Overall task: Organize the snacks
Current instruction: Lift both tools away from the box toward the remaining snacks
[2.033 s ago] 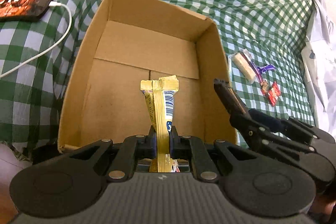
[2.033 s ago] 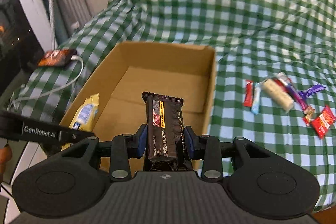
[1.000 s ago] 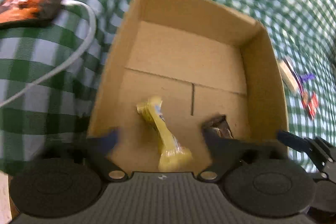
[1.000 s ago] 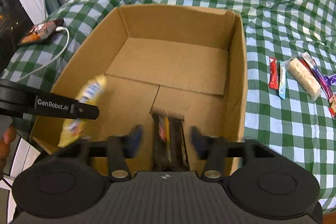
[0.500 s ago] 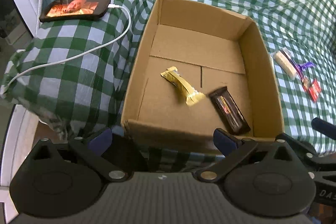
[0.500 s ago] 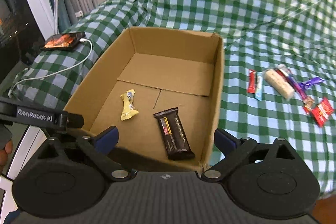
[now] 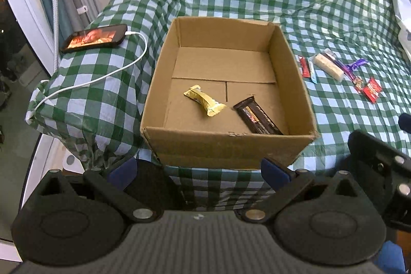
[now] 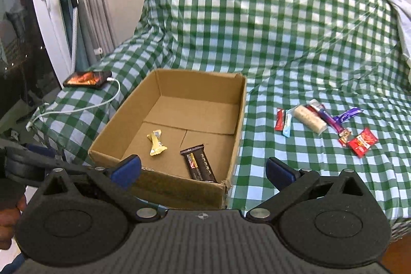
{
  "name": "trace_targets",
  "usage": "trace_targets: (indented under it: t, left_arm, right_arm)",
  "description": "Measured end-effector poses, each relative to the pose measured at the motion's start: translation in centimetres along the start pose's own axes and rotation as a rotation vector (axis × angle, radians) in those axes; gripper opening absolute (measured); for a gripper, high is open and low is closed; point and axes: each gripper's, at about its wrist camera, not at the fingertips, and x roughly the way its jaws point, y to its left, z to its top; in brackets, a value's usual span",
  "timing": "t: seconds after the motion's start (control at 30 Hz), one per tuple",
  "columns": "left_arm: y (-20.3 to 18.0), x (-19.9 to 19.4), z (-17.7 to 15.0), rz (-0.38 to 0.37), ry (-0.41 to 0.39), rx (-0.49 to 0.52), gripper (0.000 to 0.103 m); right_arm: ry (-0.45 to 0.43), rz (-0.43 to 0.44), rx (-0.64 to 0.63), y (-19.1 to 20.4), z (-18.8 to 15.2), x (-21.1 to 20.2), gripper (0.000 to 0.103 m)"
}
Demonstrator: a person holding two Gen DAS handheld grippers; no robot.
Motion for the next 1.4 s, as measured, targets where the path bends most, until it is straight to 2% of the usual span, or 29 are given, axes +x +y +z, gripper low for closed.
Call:
trace_targets:
  t: [0.27,0.5,0.83,1.4]
  left_arm:
    - [-0.8,-2.8,-1.2,0.012,-0.058,0.02,0.103]
    - [-0.9,-3.2,-1.3,0.01,-0.068,0.023,0.103]
    - [-0.8,-2.5,-1.4,0.005,-0.04,0.018,0.103]
    - [-0.7,0.3,-0.9,0.007,0.04,0.017,0.103]
  right_arm:
    - [-0.06,0.016,-0.009,0.3,-0.8,-2.9,0.102]
    - [-0.071,0.017,-0.012,0.4,-1.0,-3.5,0.102]
    - [-0.038,0.014,-0.011,0.4,-1.1,-3.1,0.102]
    - [0.042,0.017,0.004,0.0,-0.8,-0.2,0.102]
